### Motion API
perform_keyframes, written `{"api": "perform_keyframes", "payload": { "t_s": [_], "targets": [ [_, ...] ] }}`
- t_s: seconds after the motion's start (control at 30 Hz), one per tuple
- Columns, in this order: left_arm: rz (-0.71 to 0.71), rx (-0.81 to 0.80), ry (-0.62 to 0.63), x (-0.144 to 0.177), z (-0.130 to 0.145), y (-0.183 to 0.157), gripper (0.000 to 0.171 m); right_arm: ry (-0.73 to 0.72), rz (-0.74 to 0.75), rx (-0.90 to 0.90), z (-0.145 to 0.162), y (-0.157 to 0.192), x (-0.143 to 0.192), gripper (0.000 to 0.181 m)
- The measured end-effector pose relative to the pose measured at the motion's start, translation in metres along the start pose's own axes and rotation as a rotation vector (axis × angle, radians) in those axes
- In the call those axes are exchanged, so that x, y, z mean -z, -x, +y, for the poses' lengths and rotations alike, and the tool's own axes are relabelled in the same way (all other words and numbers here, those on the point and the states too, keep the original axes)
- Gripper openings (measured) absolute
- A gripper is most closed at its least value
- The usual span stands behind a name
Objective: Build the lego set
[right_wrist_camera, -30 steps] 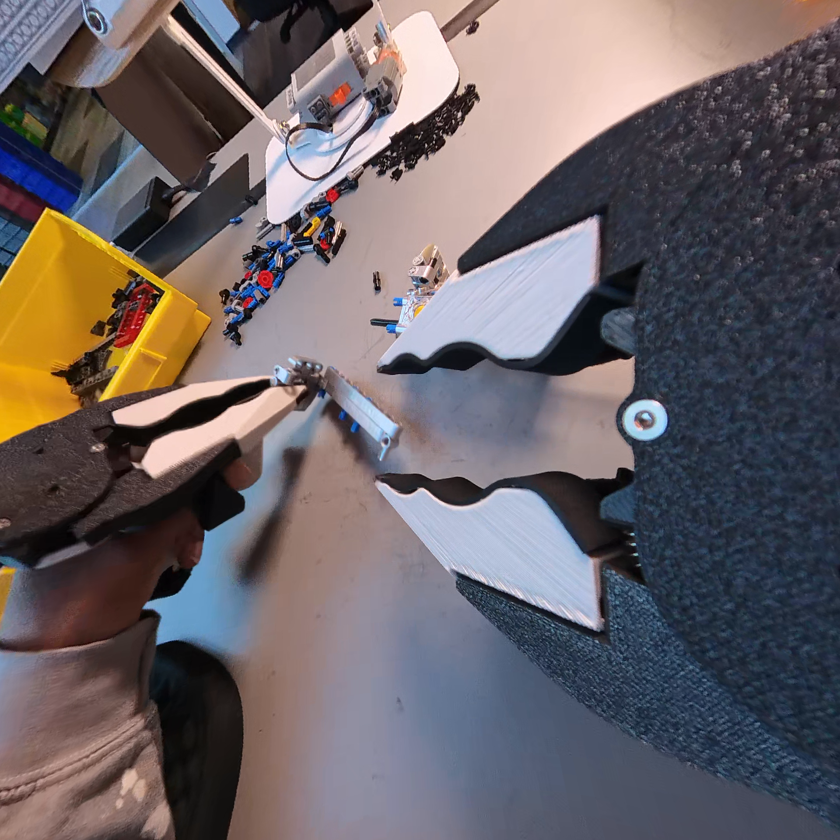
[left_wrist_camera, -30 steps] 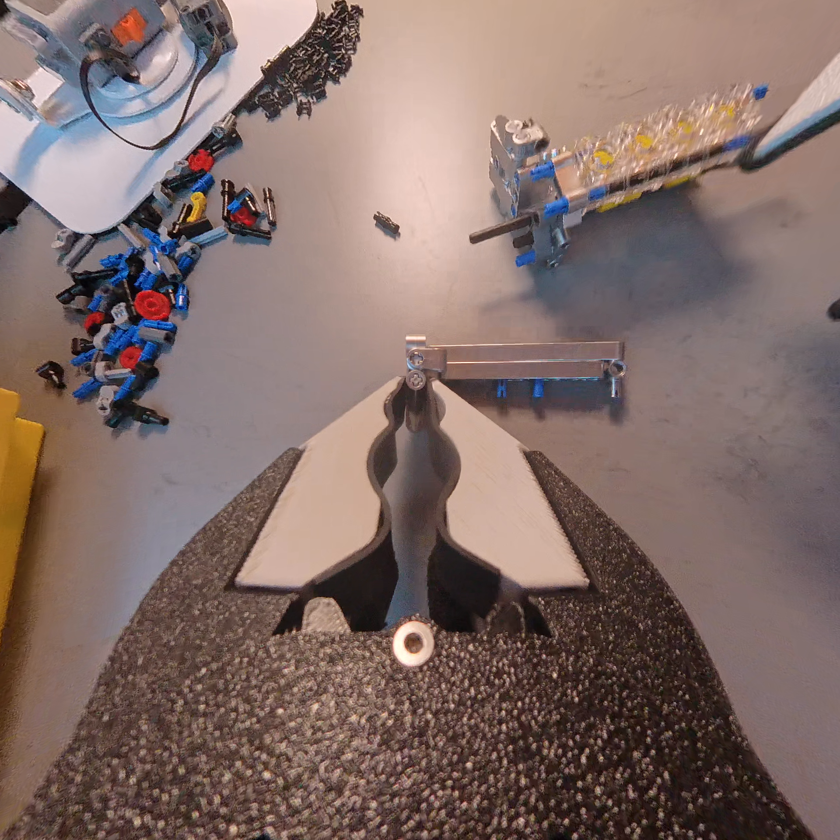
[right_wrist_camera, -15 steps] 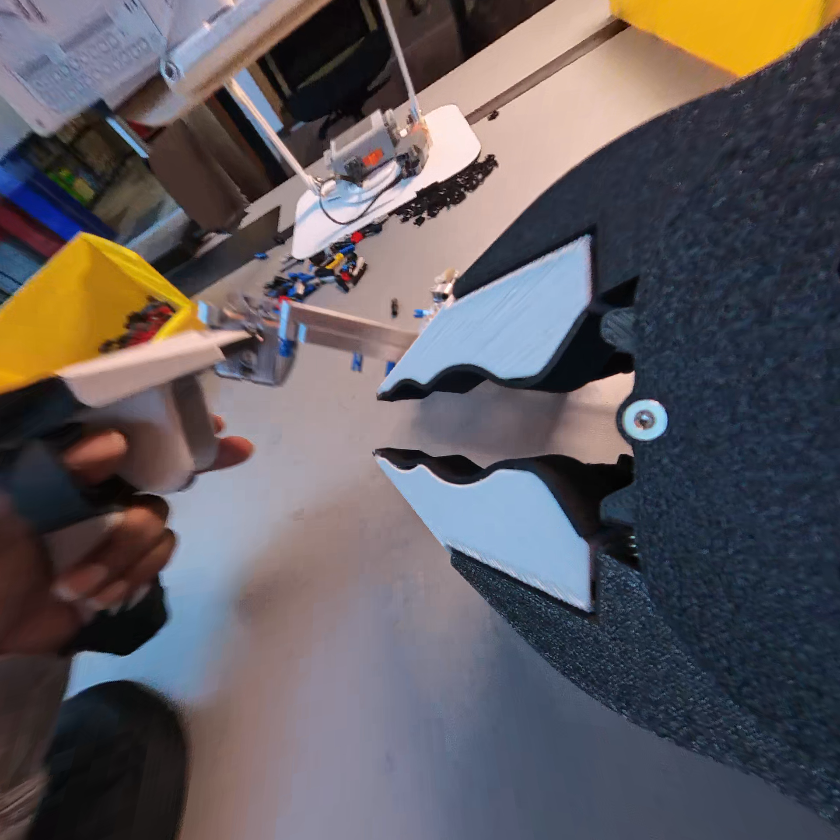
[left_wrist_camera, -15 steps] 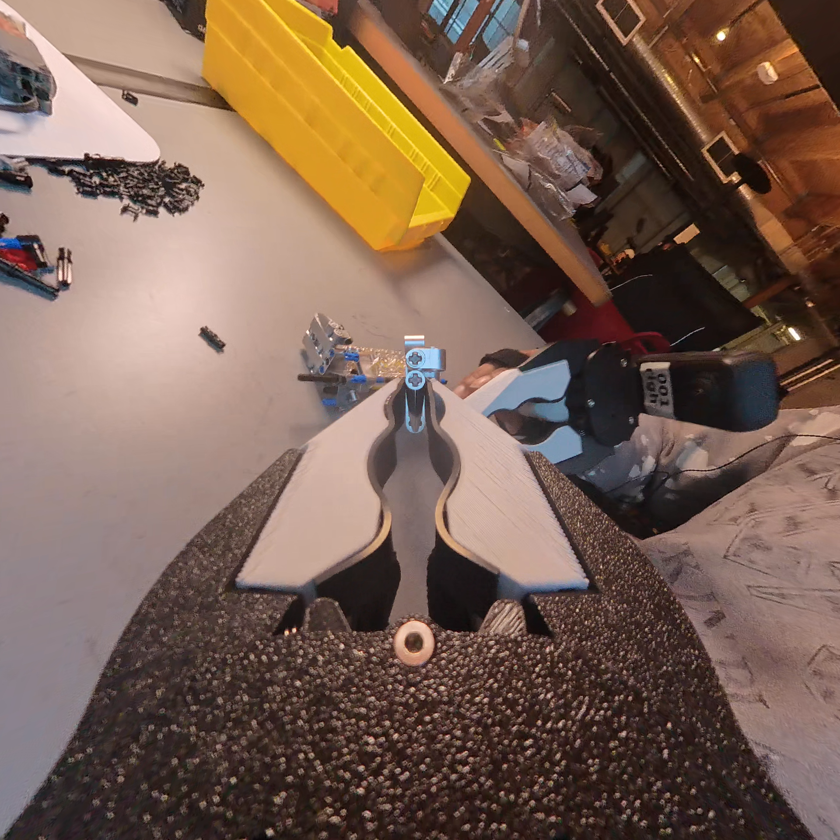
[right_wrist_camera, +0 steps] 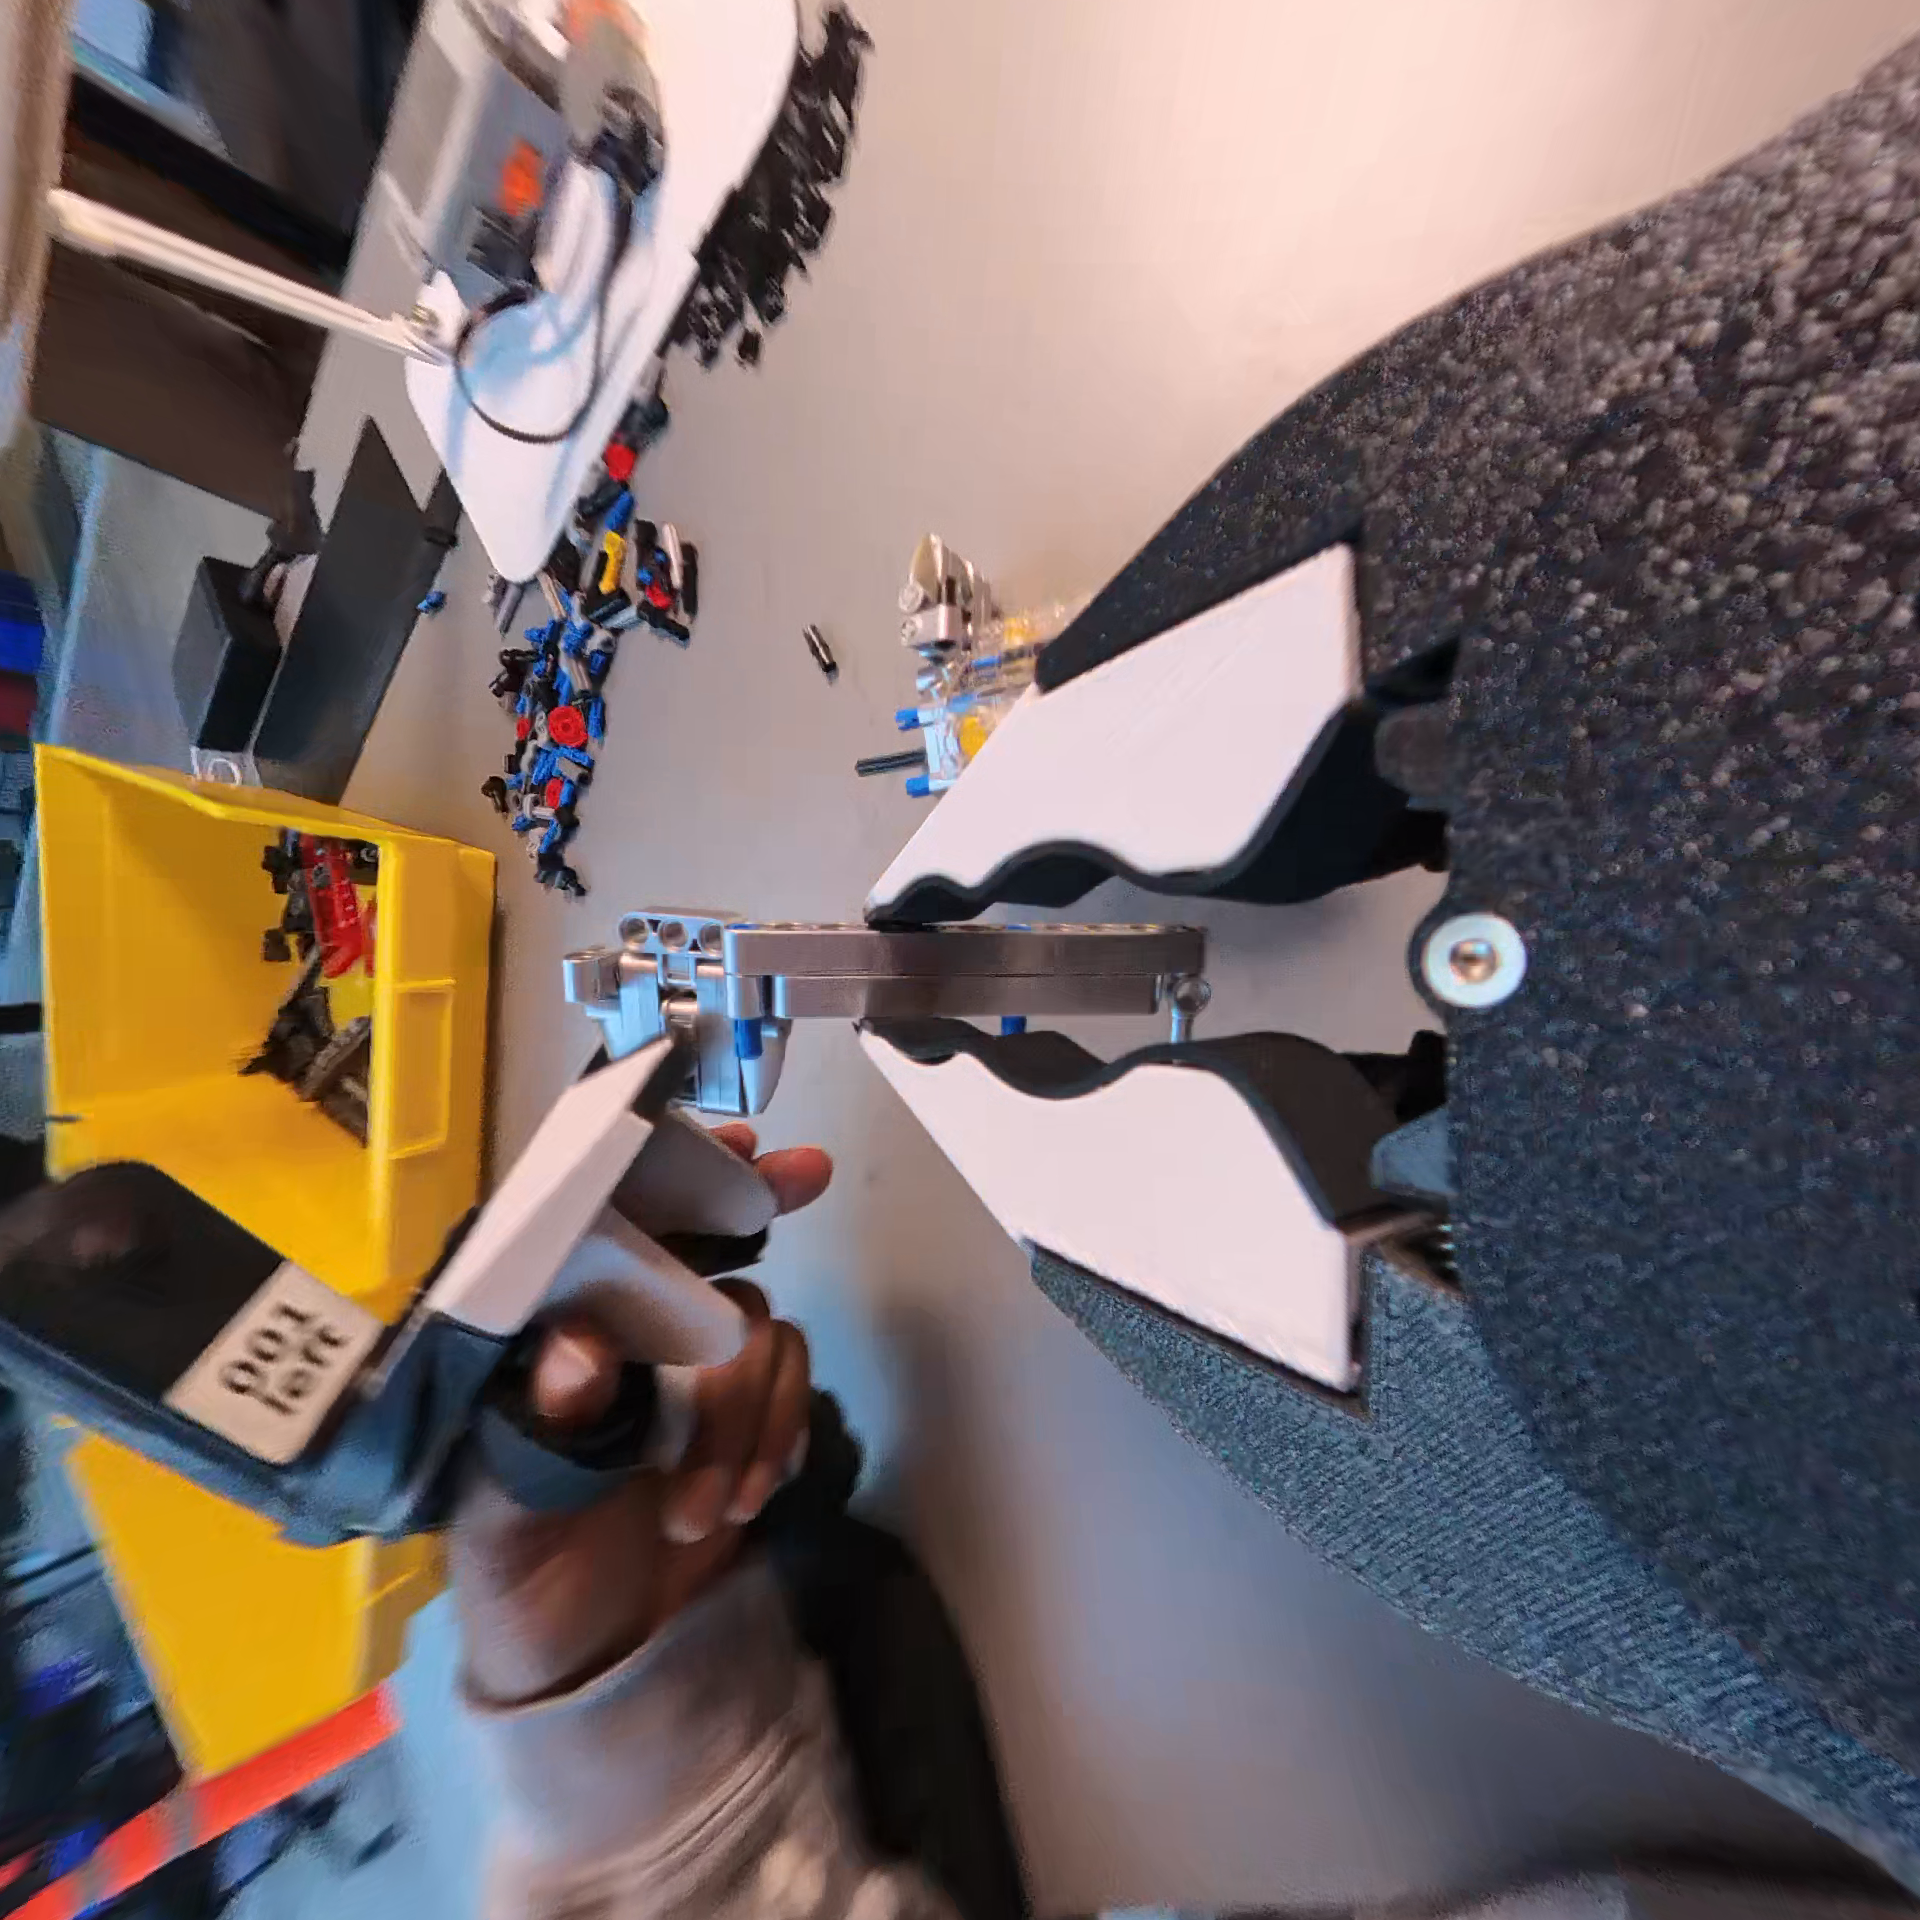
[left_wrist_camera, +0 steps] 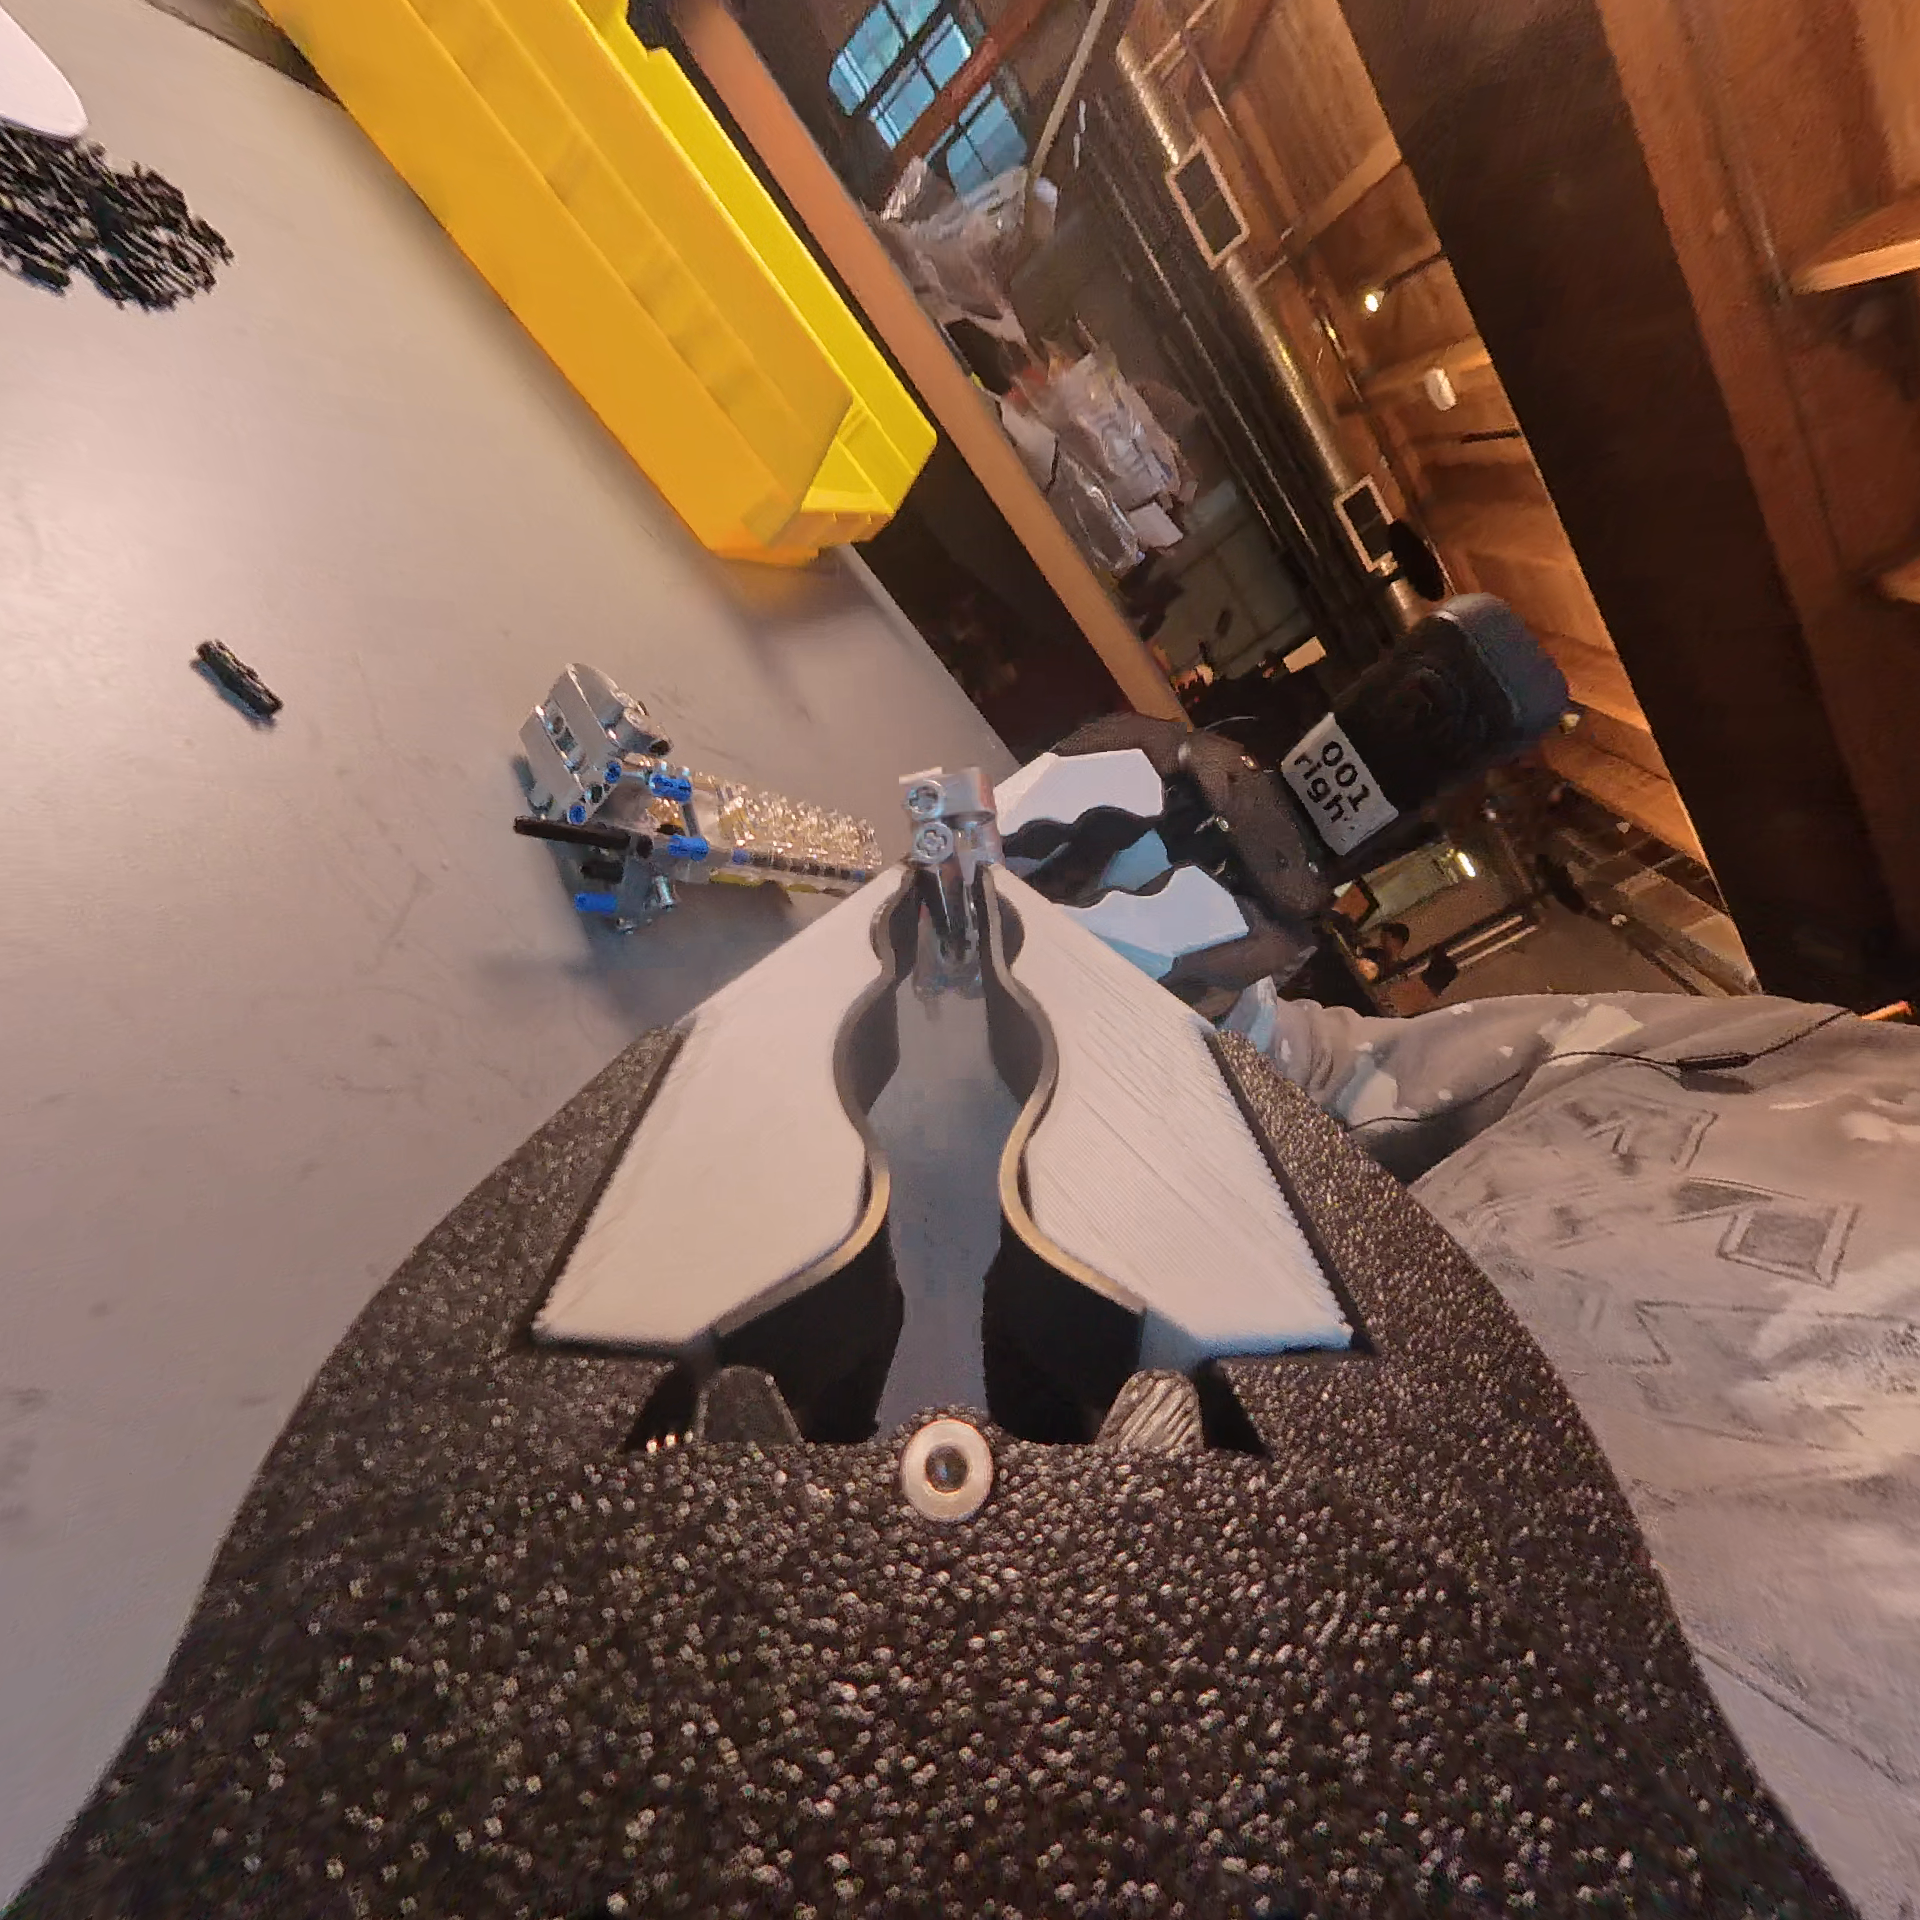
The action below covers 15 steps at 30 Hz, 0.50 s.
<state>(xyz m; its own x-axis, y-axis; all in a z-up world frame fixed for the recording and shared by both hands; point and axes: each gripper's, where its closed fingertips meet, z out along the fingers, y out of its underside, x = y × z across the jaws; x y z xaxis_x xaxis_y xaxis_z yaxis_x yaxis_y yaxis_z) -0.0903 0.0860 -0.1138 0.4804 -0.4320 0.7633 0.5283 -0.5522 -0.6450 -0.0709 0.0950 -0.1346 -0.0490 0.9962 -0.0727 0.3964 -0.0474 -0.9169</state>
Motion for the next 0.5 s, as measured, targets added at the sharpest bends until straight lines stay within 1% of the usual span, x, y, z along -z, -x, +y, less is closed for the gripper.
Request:
{"api": "perform_keyframes", "payload": {
  "t_s": [0.1, 0.17, 0.27, 0.37, 0.43, 0.5],
  "targets": [
    [-0.009, -0.074, -0.050, 0.001, -0.005, -0.005, 0.014, -0.053, -0.087, -0.256, -0.007, -0.002, 0.001, 0.016],
    [-0.027, -0.091, -0.093, 0.002, -0.010, -0.005, 0.015, -0.056, -0.123, -0.339, -0.006, 0.000, -0.001, 0.016],
    [-0.053, -0.072, -0.105, 0.002, -0.010, -0.001, 0.015, -0.045, -0.083, -0.312, -0.003, 0.001, -0.005, 0.016],
    [-0.086, -0.068, -0.128, 0.003, -0.011, 0.004, 0.014, -0.039, -0.011, -0.217, -0.003, 0.002, -0.008, 0.017],
    [-0.112, -0.082, -0.150, 0.004, -0.013, 0.007, 0.010, -0.021, 0.031, -0.154, -0.001, 0.004, -0.011, 0.017],
    [-0.129, -0.110, -0.151, 0.004, -0.014, 0.007, 0.006, -0.018, 0.052, -0.138, 0.000, 0.005, -0.013, 0.017]
  ]
}}
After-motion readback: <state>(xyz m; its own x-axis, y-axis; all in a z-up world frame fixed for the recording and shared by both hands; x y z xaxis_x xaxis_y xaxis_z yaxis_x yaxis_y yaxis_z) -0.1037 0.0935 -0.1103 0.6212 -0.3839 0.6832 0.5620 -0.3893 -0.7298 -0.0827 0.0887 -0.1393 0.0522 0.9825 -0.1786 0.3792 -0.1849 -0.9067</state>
